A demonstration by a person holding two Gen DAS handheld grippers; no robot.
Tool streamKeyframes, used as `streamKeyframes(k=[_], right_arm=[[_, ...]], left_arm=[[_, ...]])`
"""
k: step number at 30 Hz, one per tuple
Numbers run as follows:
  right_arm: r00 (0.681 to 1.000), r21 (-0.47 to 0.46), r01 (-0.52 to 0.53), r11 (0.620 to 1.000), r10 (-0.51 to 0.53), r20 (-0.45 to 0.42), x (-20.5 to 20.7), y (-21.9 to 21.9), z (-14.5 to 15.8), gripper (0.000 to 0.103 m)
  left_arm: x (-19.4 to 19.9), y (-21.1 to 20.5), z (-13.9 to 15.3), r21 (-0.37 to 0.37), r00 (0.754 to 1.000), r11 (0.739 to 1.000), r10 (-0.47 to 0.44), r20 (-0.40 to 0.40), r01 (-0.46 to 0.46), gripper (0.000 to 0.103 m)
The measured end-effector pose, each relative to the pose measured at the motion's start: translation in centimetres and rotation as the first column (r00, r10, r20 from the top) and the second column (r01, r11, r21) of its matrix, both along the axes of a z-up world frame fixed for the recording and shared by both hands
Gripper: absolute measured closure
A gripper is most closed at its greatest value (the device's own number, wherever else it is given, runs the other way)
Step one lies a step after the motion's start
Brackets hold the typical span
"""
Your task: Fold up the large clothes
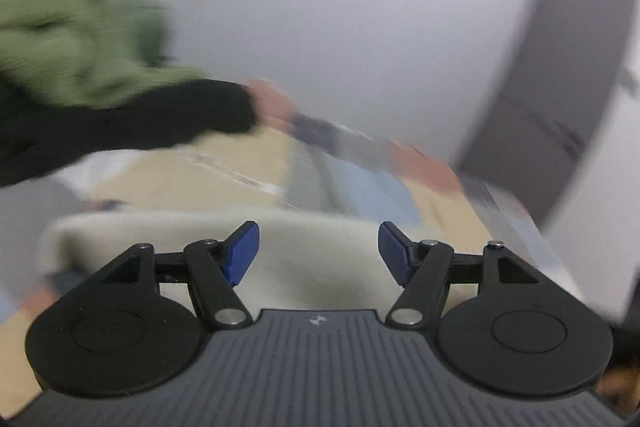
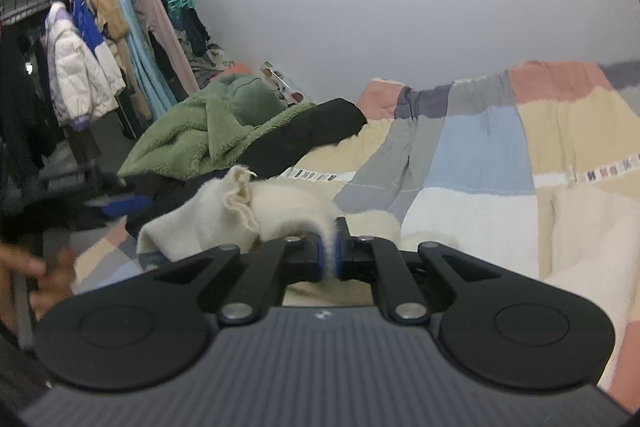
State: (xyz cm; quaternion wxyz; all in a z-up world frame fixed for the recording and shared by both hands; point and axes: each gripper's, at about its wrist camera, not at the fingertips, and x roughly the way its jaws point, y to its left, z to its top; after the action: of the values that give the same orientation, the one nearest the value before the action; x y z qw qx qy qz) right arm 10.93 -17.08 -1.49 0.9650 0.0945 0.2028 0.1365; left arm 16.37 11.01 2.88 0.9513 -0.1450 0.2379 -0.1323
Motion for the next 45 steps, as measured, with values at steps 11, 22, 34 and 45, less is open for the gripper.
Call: streamKeyframes(k=[11,22,34,45], right_arm=[[1.0,0.035,-0.001,0.999,0.001,0.004,-0.2,-0.2,-0.1,0.095],[1.0,-0.013,0.006,1.0,-0.006,0.01,-0.3,0.8,-0.3,0.095],[0.999,-0.084,-0.026,0.996,0.028,0.024,-0.8,2.1,-0.4,0.095],[1.0,-0.068,-0.021,0.997,0.022,0.021,-0.7,1.7,-0.5,0.095]], left_arm=[[1.3,-8.8,-4.8,0.397,0.991,0.909,-0.115,-0.062,0.13,0.031],[3.2,-0.3,-4.0,0.251,0.975,0.951,0.206,-0.085,-0.179,0.09],[7.4,7.0,-7.5,0.21,0.849,0.892,0.448,-0.28,-0.401,0.084],[0.8,2.9,-0.9,0.186,0.954,0.94,0.297,-0.028,-0.287,0.028]])
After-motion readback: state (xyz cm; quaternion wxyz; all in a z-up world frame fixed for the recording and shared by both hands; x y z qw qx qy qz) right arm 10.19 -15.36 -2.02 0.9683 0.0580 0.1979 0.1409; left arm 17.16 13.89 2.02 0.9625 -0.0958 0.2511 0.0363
